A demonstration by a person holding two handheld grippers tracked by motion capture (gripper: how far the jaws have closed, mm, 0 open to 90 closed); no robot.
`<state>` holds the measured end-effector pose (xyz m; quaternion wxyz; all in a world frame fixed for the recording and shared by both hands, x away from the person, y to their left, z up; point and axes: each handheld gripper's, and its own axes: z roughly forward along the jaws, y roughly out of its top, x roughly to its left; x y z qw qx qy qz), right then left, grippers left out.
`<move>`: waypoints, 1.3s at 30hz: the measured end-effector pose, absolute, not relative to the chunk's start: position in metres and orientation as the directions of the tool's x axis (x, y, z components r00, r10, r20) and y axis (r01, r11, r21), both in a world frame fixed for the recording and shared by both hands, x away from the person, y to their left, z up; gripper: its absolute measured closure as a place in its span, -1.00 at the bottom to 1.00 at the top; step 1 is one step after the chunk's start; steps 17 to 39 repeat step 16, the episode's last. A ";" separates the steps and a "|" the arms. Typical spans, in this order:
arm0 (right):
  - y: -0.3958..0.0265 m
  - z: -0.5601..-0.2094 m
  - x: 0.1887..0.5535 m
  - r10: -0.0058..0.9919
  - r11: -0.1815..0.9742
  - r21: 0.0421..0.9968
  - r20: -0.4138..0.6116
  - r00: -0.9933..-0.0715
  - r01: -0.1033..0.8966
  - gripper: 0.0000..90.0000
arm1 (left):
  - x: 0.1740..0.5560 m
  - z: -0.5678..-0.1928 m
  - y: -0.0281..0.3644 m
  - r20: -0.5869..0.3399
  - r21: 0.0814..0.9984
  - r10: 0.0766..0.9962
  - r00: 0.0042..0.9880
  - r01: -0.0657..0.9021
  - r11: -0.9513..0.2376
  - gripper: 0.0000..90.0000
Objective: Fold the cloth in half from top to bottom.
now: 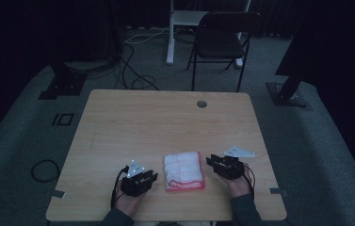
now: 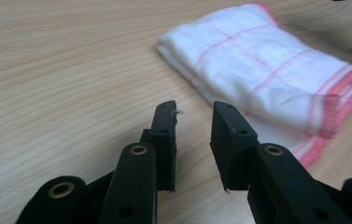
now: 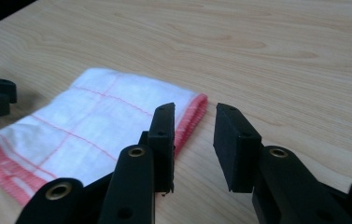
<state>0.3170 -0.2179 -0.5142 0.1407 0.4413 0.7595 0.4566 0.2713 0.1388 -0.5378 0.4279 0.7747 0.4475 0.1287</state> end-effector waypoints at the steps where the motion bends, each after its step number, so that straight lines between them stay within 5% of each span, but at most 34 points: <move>1: -0.218 -0.514 0.317 0.799 0.193 0.818 0.189 -0.571 0.542 0.53 | 0.271 -0.538 0.139 -0.184 0.778 0.803 0.566 0.583 -0.233 0.58; 39: -0.226 -0.529 0.324 0.825 0.208 0.797 0.168 -0.539 0.567 0.51 | 0.281 -0.538 0.158 -0.144 0.786 0.854 0.500 0.582 -0.209 0.53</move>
